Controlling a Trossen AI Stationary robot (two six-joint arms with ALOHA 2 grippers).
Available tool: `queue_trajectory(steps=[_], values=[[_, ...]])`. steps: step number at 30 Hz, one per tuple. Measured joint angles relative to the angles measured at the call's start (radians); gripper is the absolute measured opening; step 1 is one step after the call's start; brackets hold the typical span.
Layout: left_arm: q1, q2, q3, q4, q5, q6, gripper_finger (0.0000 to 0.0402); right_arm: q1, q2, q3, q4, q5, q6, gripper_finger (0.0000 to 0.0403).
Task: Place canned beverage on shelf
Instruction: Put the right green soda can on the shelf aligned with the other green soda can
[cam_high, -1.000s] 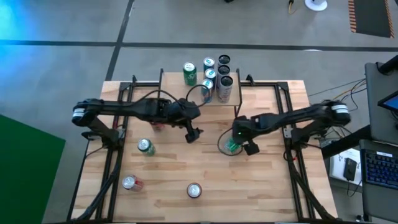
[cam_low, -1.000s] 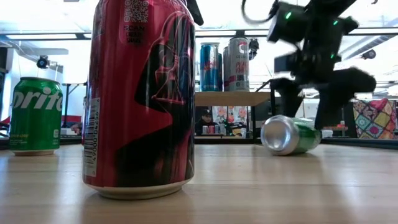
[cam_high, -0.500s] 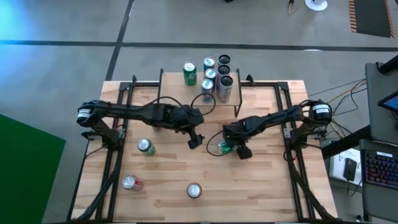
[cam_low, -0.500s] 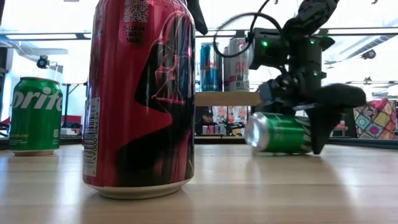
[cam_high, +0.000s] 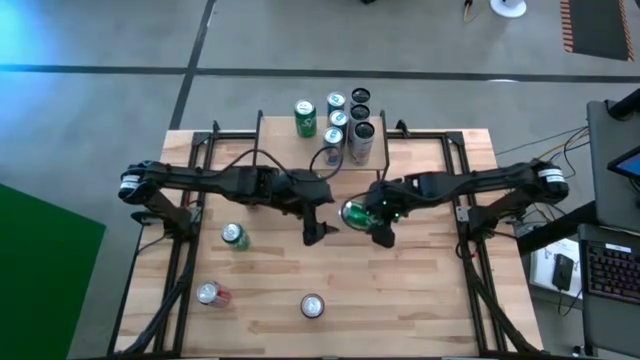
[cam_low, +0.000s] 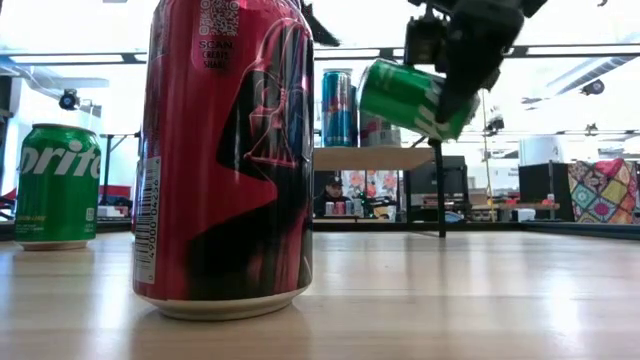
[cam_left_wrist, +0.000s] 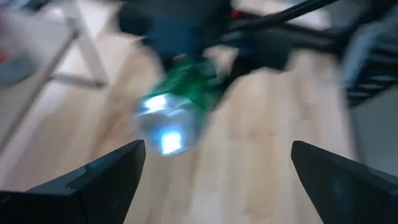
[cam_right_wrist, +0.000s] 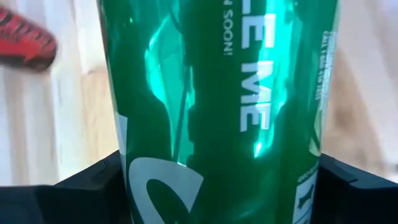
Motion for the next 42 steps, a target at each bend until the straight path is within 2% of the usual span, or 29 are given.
queue_trajectory(steps=[2, 4, 11, 17, 21, 24, 31, 37, 42], values=[[0.0, 0.0, 0.0, 0.043, 0.052, 0.029, 0.0389, 0.001, -0.009, 0.019, -0.003, 0.021, 0.014, 0.0294], [0.0, 0.0, 0.0, 0.058, 0.057, 0.074, 0.0389, 0.001, -0.01, 0.045, -0.002, 0.022, 0.025, 0.0295], [0.017, 0.003, 0.0, 0.049, -0.051, 0.181, 0.0389, 0.031, 0.049, 0.151, -0.036, 0.006, -0.006, 0.0296], [0.021, 0.024, 0.001, 0.047, 0.068, 0.169, 0.0389, 0.057, 0.097, 0.24, -0.056, 0.001, -0.023, 0.0296], [0.021, 0.035, 0.001, 0.035, 0.078, 0.149, 0.0388, 0.058, 0.109, 0.284, -0.049, 0.004, -0.023, 0.0297], [0.024, 0.039, 0.001, 0.032, 0.077, 0.136, 0.0372, 0.058, 0.106, 0.302, -0.048, 0.005, -0.022, 0.0297], [0.032, 0.039, 0.001, 0.032, 0.077, 0.142, 0.0287, 0.06, 0.103, 0.316, -0.058, 0.006, -0.033, 0.0297], [0.04, 0.039, 0.001, 0.034, 0.087, 0.144, 0.0286, 0.063, 0.102, 0.315, -0.062, 0.01, 0.005, 0.0311], [0.049, 0.032, 0.001, 0.05, 0.074, 0.128, 0.0305, 0.062, 0.045, 0.323, -0.064, 0.052, 0.049, 0.0336]])
